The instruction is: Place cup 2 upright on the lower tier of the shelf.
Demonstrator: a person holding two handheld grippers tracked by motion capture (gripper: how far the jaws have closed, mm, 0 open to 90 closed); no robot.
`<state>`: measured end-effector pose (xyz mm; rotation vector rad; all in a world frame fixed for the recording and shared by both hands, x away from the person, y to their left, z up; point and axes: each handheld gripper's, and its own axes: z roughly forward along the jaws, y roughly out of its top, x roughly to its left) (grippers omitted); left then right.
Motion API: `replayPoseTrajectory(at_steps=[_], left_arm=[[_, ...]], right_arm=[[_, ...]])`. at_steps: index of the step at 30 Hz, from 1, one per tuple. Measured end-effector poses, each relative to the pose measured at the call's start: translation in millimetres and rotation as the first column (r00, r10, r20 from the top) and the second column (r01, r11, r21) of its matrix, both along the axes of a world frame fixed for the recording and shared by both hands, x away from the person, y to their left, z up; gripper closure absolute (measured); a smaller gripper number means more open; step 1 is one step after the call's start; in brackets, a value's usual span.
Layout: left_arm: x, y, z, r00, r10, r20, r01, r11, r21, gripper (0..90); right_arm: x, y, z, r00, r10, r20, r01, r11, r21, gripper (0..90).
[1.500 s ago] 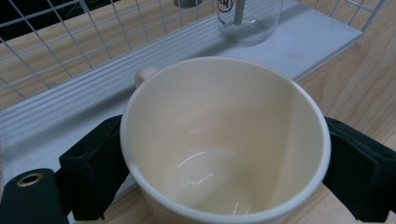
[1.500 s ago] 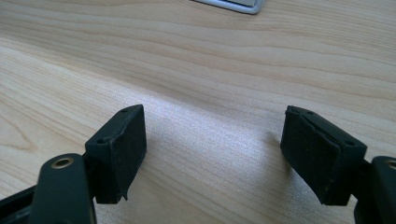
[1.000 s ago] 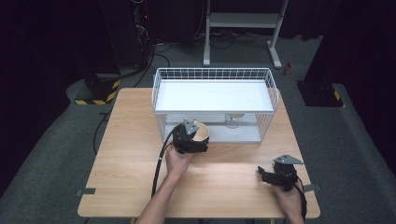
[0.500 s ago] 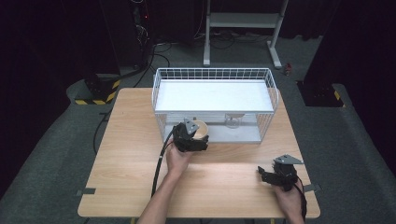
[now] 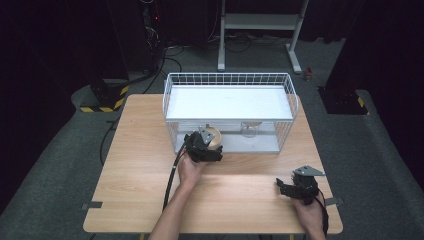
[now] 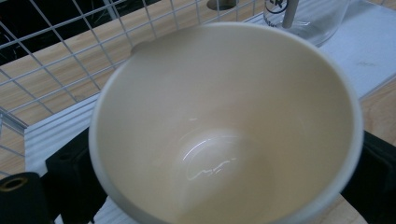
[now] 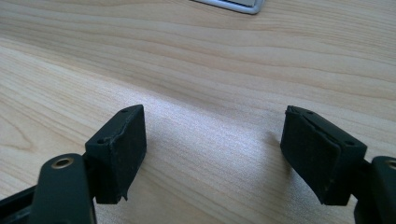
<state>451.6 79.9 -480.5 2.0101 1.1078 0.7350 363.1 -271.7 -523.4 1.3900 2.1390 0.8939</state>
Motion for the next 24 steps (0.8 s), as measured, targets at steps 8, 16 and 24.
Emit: replayPoseTrajectory(at_steps=[8,16,24], left_arm=[[9.6,4.2,-6.8,0.9991,0.027,-0.034,-0.028,0.9991,-0.031,6.8],[9.1,4.1,-5.9,0.9992,0.035,-0.020,-0.035,0.9992,-0.016,4.3],[8.9,7.7,-5.9,0.9980,0.034,-0.053,-0.035,0.9992,-0.022,0.4]], right_arm=[[0.0,0.0,0.0,1.0000,0.000,0.000,0.000,1.0000,0.000,22.6],[0.0,0.1,0.0,1.0000,0.000,0.000,0.000,1.0000,-0.001,22.6],[0.1,0.0,0.0,1.0000,0.000,0.001,0.000,1.0000,-0.002,22.6]])
